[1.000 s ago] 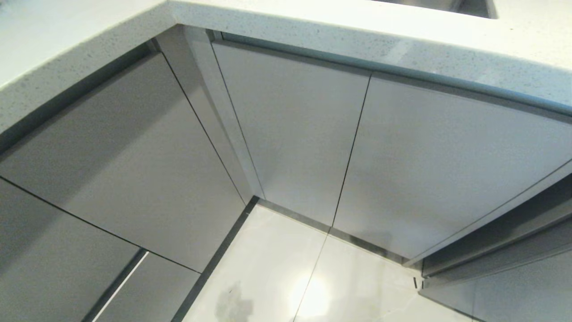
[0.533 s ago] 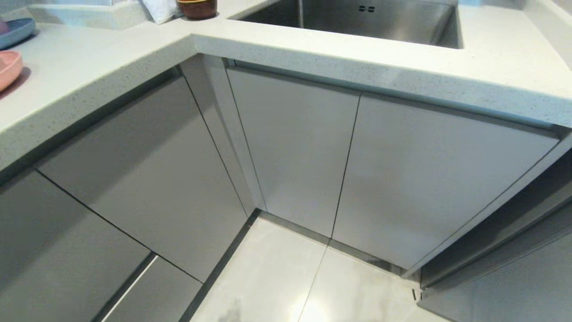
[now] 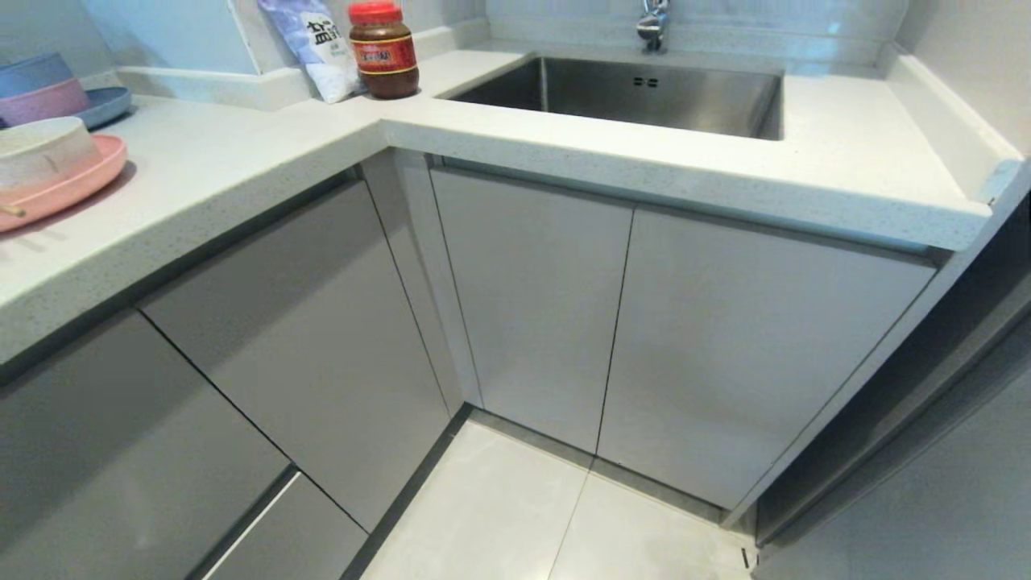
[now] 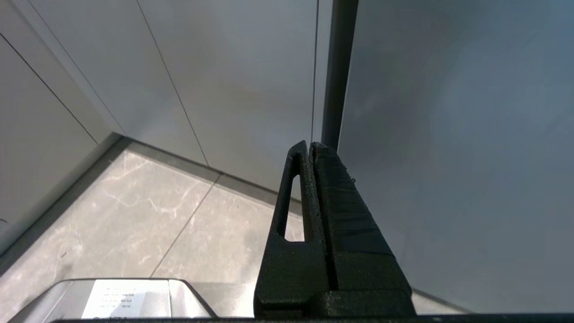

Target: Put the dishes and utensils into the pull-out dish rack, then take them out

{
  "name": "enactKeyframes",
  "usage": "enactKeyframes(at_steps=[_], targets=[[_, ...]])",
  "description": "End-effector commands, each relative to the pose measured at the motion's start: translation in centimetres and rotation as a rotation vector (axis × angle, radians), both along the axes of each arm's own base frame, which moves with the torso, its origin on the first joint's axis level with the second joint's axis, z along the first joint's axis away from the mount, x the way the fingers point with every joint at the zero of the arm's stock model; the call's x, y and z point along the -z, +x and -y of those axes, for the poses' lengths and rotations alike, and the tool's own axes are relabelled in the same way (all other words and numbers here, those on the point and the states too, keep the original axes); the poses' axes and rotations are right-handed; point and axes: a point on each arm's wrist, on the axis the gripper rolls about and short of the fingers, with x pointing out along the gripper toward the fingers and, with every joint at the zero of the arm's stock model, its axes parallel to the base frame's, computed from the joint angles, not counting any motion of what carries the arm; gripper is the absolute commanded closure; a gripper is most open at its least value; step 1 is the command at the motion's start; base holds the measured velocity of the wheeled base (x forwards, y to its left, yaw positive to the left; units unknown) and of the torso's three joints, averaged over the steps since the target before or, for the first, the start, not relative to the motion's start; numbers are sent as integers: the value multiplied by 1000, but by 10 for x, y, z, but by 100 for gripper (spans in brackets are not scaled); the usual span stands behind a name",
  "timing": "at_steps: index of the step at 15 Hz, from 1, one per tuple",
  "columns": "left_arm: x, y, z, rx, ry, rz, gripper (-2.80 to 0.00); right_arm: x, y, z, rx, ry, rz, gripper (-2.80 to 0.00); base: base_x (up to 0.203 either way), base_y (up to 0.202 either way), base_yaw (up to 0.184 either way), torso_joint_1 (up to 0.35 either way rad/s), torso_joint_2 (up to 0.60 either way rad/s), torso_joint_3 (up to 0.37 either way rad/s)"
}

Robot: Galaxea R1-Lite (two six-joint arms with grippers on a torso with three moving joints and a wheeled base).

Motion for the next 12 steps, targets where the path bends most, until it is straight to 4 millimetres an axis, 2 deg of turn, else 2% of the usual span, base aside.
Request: enactKeyframes(at_steps=[1,12], targets=[[4,1,0,-1,-1,-15,0,0,0,0,0,0,-2,0,0,0,0,-2,2,203],[4,1,0,-1,-1,-14,0,0,0,0,0,0,-2,0,0,0,0,4,2,202]])
